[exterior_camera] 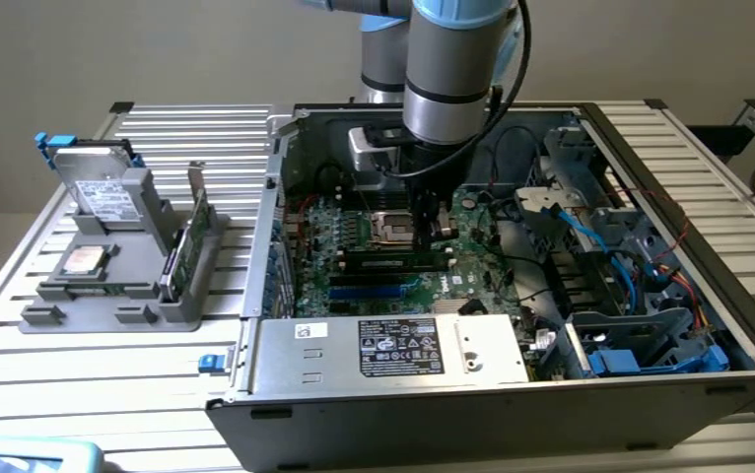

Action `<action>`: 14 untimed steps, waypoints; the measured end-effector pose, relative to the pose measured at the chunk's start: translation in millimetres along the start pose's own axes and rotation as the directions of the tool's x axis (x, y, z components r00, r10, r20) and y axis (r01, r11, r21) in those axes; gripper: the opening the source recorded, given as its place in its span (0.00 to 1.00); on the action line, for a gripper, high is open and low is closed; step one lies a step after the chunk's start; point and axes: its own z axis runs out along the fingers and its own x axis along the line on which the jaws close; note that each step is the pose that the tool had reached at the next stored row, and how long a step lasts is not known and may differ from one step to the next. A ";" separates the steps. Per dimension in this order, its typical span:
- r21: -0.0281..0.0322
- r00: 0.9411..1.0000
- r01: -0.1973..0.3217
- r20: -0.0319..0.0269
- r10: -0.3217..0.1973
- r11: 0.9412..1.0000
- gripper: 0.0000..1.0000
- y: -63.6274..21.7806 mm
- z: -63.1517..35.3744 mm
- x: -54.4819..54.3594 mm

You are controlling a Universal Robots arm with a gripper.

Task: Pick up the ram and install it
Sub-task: 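Press down the ram until it locks into place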

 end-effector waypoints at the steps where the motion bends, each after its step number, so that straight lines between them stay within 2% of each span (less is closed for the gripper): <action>1: 0.000 1.000 0.000 0.000 0.000 1.000 0.11 0.0 1.3 0.0; 2: -0.001 1.000 0.000 0.000 0.000 1.000 0.11 -0.3 2.1 0.2; 7: -0.013 1.000 0.000 0.002 0.000 1.000 0.11 -4.0 2.6 1.1; 14: -0.014 1.000 0.000 0.001 0.000 1.000 0.11 -4.1 11.8 1.6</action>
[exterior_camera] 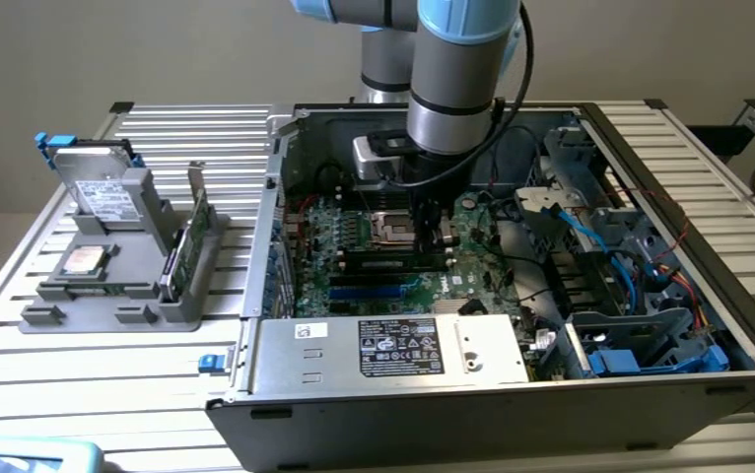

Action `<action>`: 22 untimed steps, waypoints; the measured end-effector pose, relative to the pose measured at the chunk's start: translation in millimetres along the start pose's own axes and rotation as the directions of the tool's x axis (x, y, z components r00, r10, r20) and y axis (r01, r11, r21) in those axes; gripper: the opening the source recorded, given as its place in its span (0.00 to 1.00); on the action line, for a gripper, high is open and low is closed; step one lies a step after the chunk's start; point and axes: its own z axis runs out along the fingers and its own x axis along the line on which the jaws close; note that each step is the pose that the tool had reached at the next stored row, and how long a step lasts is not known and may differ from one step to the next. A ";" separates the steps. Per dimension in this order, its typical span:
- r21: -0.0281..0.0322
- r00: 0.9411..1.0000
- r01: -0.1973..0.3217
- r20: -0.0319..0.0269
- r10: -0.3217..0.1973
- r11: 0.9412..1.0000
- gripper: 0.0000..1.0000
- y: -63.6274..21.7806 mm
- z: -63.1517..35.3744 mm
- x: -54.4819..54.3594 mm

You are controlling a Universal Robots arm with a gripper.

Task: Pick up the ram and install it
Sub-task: 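Press down the ram until it locks into place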

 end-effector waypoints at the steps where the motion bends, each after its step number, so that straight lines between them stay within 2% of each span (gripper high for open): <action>1: 0.000 1.000 0.000 0.001 0.000 1.000 0.11 0.0 0.8 0.0; 3: 0.001 1.000 0.000 0.003 0.000 1.000 0.11 -0.1 -2.5 -0.5; 6: 0.001 1.000 0.004 0.002 -0.004 1.000 0.11 0.5 -16.2 -0.1; 7: 0.001 1.000 0.005 0.001 -0.005 1.000 0.11 1.1 -17.8 -0.2; 13: 0.002 1.000 0.005 -0.008 -0.005 1.000 0.11 16.8 -17.5 -3.6; 18: 0.005 1.000 0.005 -0.010 -0.005 1.000 0.11 34.0 -15.5 -7.5; 22: 0.012 1.000 0.005 -0.011 -0.005 1.000 0.11 48.3 -9.2 -10.0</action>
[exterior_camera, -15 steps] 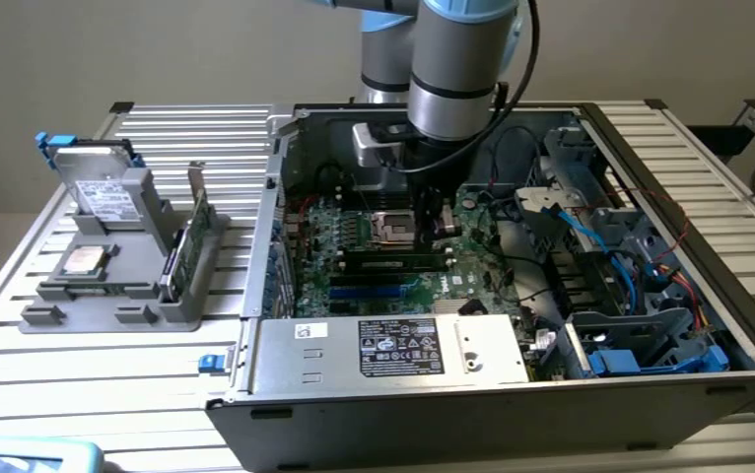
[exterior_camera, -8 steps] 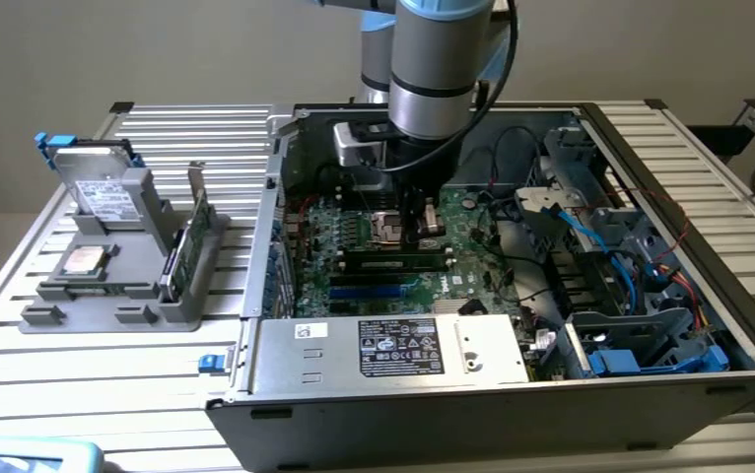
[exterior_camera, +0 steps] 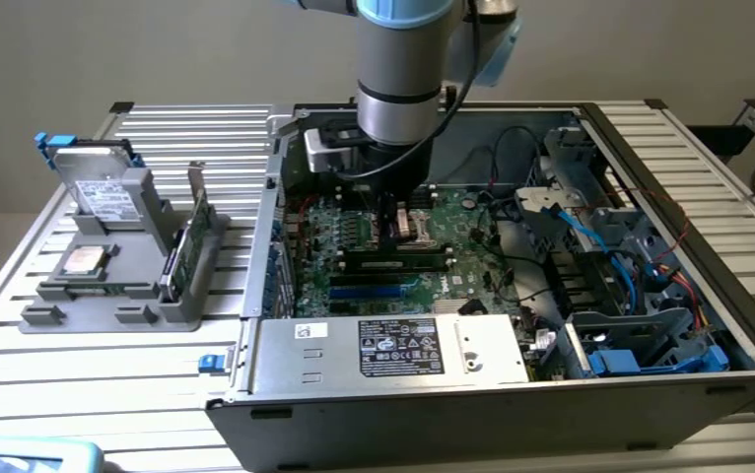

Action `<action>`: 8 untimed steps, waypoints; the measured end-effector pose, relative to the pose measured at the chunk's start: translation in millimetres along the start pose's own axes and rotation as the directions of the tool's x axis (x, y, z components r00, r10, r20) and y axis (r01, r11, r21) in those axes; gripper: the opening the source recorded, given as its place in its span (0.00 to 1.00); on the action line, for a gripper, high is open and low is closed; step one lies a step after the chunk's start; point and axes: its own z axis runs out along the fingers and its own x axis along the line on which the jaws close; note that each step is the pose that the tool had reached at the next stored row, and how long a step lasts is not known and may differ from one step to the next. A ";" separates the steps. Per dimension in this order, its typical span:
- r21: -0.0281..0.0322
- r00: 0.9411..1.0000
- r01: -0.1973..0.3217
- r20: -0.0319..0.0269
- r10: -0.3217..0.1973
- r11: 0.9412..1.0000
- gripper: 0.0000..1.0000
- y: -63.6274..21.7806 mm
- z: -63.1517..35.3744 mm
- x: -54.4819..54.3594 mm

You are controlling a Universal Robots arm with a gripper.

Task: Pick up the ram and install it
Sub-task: 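Press down the ram until it locks into place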

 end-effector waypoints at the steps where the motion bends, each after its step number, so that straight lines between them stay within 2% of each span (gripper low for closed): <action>1: 0.001 1.000 0.000 0.000 0.000 1.000 0.11 2.2 1.5 -0.4; 6: 0.004 1.000 0.000 -0.001 0.000 1.000 0.11 6.6 10.0 -1.3; 8: 0.006 1.000 0.000 0.000 0.000 1.000 0.11 7.3 8.8 -1.6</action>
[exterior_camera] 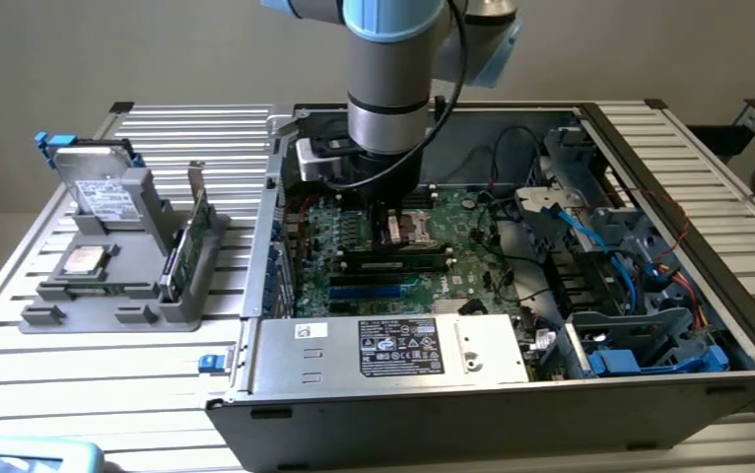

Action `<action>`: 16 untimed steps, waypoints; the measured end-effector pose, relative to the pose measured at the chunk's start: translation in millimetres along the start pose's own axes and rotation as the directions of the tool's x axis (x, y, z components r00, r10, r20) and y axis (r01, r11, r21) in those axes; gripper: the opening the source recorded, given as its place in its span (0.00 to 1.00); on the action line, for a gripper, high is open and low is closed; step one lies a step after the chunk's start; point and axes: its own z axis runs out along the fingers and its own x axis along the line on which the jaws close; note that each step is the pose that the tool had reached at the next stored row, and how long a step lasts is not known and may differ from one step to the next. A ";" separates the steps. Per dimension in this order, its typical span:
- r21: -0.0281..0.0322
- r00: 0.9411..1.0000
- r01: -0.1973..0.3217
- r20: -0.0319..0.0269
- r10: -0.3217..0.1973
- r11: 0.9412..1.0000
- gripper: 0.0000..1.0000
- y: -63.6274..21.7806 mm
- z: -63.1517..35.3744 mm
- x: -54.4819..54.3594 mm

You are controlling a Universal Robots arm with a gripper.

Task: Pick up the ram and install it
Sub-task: 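Press down the ram until it locks into place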

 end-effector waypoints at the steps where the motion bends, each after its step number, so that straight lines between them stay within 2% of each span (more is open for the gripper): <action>1: 0.000 1.000 0.000 0.000 0.000 1.000 0.11 0.4 -4.3 0.1; 6: 0.000 1.000 0.000 -0.002 0.000 1.000 0.11 1.0 -27.1 0.5; 9: -0.001 1.000 0.000 -0.003 0.000 1.000 0.11 -1.7 -39.1 1.9; 12: -0.005 1.000 0.000 -0.002 0.000 1.000 0.11 -4.7 -42.3 4.5; 16: -0.006 1.000 -0.001 -0.002 0.001 1.000 0.11 -6.5 -44.6 7.0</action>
